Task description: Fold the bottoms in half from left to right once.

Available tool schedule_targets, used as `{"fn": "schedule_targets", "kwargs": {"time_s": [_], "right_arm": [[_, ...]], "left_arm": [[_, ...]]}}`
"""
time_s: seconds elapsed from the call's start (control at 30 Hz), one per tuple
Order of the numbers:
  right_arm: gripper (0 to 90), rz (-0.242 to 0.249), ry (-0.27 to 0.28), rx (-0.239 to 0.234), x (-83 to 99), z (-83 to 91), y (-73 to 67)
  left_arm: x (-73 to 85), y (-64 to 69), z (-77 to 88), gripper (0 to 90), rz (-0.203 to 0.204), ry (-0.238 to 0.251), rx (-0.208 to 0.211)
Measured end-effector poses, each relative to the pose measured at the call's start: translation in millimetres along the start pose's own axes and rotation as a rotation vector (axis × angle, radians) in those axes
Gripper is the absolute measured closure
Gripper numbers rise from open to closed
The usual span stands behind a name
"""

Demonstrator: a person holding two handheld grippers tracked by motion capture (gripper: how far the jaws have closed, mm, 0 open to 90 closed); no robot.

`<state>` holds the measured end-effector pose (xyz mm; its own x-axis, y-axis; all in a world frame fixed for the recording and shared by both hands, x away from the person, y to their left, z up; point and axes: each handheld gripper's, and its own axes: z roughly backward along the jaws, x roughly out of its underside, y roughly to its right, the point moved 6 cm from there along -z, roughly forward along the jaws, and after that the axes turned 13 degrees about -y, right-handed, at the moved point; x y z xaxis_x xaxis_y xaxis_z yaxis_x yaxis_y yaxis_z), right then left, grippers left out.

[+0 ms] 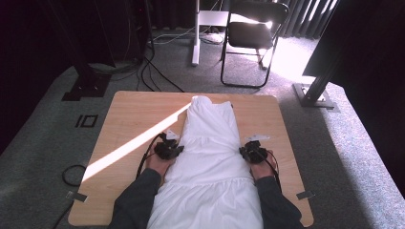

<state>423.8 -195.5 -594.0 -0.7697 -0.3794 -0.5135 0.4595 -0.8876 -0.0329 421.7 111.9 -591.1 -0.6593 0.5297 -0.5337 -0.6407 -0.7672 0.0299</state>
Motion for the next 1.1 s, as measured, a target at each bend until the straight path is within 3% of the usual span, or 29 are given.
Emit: {"fn": "schedule_targets", "kwargs": {"time_s": [0.13,0.2,0.23,0.3,0.33,0.37,0.4,0.47,0.53,0.57,0.67,0.8,0.93,0.97,1.0,1.03,1.1], "right_arm": [[85.7,0.045,-0.014,-0.050,28.3,15.4,-20.0],[85.7,0.057,-0.022,-0.063,34.9,19.3,-24.5],[83.6,0.079,-0.050,-0.097,47.1,26.9,-33.2],[75.6,0.106,-0.067,-0.114,51.1,32.3,-36.7],[68.9,0.118,-0.045,-0.117,49.3,35.8,-36.7],[68.9,0.118,-0.045,-0.117,49.3,35.8,-36.7],[57.9,0.114,0.027,-0.119,37.9,43.8,-32.7],[57.4,0.105,0.076,-0.131,20.3,50.1,-29.6],[60.5,0.127,0.101,-0.124,-1.4,48.6,-28.3],[60.5,0.127,0.101,-0.124,-1.4,48.6,-28.3],[61.1,0.114,0.088,-0.151,-40.3,29.9,-27.5],[52.0,0.113,0.072,-0.197,-75.5,0.0,-33.1],[48.7,0.068,0.045,-0.226,-90.0,-26.6,-32.3],[48.7,0.068,0.045,-0.226,-90.0,-26.6,-32.3],[51.6,0.060,0.038,-0.235,-90.9,-30.2,-32.4],[75.7,0.071,0.030,-0.258,-90.7,-33.6,-34.5],[88.3,0.105,0.060,-0.181,-92.0,-22.1,-34.8]], "left_arm": [[35.5,13.2,19.9,80.6,-0.019,0.009,0.035],[35.5,13.2,19.9,80.4,-0.019,0.009,0.035],[51.0,21.3,29.1,79.9,-0.059,0.006,0.025],[51.4,22.7,29.6,79.3,-0.069,0.005,0.013],[50.8,22.1,29.1,78.1,-0.062,0.005,0.018],[50.8,22.1,29.1,77.3,-0.062,0.005,0.018],[49.3,20.1,27.5,76.4,-0.046,0.012,0.031],[48.7,19.6,26.9,76.1,-0.042,0.014,0.034],[46.9,20.3,25.7,76.1,-0.041,0.019,0.026],[46.9,20.3,25.7,76.0,-0.041,0.019,0.026],[46.9,20.5,25.4,75.8,-0.041,0.023,0.022],[47.2,20.2,25.2,75.8,-0.043,0.028,0.022],[47.3,20.2,25.1,74.0,-0.045,0.031,0.014],[47.3,20.2,25.1,73.6,-0.045,0.031,0.014],[47.2,19.8,24.8,73.6,-0.041,0.032,0.012],[47.2,19.6,24.7,71.3,-0.036,0.032,0.012],[47.2,19.6,24.7,68.8,-0.029,0.030,0.012]]}}
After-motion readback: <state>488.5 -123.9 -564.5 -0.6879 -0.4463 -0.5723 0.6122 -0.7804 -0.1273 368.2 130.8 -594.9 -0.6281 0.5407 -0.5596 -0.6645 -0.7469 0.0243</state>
